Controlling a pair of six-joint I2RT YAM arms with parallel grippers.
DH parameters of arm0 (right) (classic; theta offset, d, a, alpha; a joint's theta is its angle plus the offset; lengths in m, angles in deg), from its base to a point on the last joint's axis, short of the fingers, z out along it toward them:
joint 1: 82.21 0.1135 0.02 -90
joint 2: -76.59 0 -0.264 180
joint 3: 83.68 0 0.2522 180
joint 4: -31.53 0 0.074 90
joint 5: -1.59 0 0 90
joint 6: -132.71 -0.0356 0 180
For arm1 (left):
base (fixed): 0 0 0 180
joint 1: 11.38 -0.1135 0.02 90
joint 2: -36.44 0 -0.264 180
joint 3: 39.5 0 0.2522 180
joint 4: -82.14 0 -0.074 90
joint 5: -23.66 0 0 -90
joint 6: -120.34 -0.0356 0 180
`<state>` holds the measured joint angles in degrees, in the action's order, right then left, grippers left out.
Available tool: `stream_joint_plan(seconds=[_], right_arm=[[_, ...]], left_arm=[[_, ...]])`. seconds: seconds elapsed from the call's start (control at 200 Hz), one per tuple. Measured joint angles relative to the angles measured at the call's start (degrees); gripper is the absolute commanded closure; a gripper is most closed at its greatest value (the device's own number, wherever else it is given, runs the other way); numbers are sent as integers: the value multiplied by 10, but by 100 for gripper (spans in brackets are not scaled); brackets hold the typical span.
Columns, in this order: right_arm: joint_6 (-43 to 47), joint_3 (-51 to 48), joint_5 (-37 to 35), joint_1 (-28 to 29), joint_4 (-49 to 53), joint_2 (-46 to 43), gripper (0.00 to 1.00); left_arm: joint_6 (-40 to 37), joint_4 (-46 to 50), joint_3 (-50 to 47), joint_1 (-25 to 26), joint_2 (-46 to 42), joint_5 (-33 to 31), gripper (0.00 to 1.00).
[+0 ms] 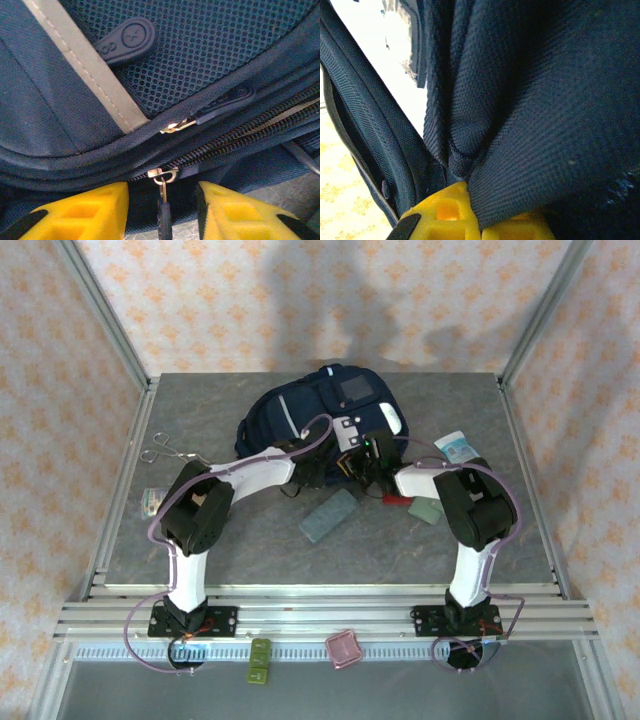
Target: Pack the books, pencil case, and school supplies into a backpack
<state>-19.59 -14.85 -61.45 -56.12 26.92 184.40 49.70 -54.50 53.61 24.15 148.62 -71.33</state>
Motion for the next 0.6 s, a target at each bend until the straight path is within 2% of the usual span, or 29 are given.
stream_joint_plan(seconds=[0.07, 0.325, 0.385, 0.601], right_arm=[[0, 0, 0, 0, 0, 0, 100], [0, 0, 0, 0, 1, 0, 100], [0, 0, -2, 1, 2, 0, 100], [5, 2, -4, 1, 6, 0, 100]], left_arm=[[0, 4, 7, 1, 3, -2, 75], [0, 3, 16, 7, 32, -13, 88], [2, 0, 16, 8, 40, -15, 100], [0, -3, 16, 8, 41, -19, 100]])
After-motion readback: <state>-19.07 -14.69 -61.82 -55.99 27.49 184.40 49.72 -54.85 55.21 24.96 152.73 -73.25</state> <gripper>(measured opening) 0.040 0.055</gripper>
